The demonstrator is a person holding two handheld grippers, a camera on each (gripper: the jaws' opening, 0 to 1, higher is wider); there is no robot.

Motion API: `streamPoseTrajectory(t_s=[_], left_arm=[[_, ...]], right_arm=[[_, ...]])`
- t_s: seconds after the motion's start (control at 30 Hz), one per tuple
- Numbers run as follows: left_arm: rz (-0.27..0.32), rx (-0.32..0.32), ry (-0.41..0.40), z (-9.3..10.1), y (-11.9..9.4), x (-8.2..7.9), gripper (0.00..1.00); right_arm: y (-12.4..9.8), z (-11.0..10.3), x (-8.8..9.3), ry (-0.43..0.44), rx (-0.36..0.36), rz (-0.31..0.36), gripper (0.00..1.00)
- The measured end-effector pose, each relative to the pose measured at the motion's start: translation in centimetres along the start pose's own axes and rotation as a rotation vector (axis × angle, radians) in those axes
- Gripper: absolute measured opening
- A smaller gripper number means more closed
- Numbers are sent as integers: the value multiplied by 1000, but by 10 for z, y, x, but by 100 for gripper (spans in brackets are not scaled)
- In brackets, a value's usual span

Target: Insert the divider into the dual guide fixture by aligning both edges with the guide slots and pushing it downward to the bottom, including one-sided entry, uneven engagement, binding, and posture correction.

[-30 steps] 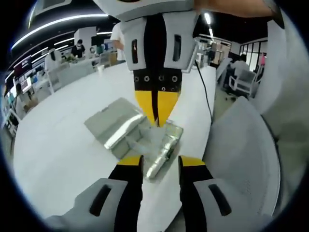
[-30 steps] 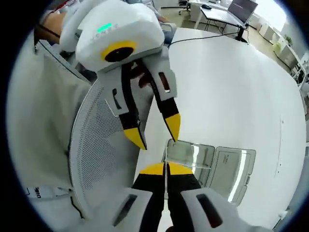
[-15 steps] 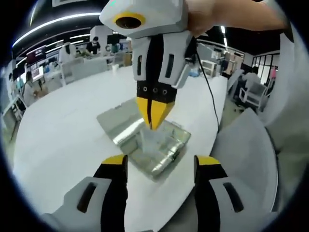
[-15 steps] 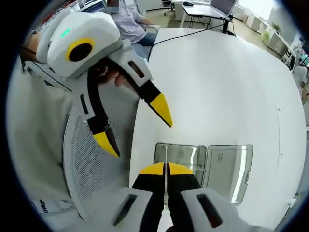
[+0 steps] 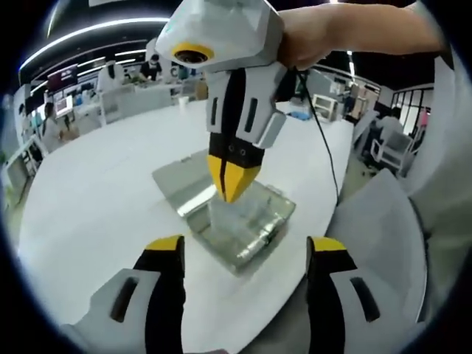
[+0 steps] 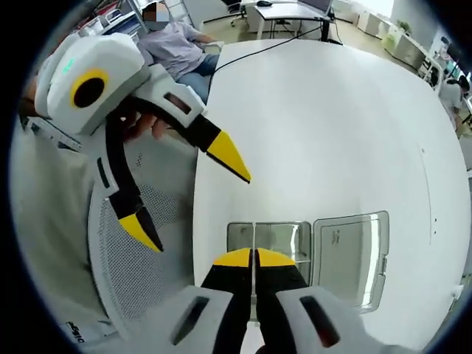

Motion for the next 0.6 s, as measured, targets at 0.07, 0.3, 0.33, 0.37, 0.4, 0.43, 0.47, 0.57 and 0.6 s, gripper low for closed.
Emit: streamPoseTrajectory(t_s=[0.07,0.3,0.33,0.37,0.4,0.43,0.47,0.57,0.6], left_arm=[[0,-2,-5,0,0,1,67],[-6,-4,-19,0,2,3,70],[-4,-4,-19,0,3,3,70],[-3,-4,-20,0,3,3,70],[-3,-4,-22,0,3,2,70],[-3,-5,-21,0,3,2,70],[-3,-5,-21,0,3,2,70],[-2,-4,-21,0,3,2,70],[-2,-3,-22,1,3,2,70]], right_arm=[[2,1,1,13,-3,7,0],[5,4,2,7,9,10,0],[5,4,1,5,9,13,0],[6,4,2,3,10,11,0],[6,4,2,1,13,10,0],[7,4,2,-1,15,9,0],[7,4,2,1,13,10,0],[9,5,2,-4,15,8,0],[10,5,2,-3,12,8,0]])
Point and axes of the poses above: the point that each gripper's makers call its tool centre point, and the gripper's own axes: y roughly forward along the fingers, z roughly to its right, x roughly out of its underside, the point moved 7 cm from there along -y, roughly backward along the fingers, and after that the axes turned 13 degrees about -z, right-handed, at the moved point
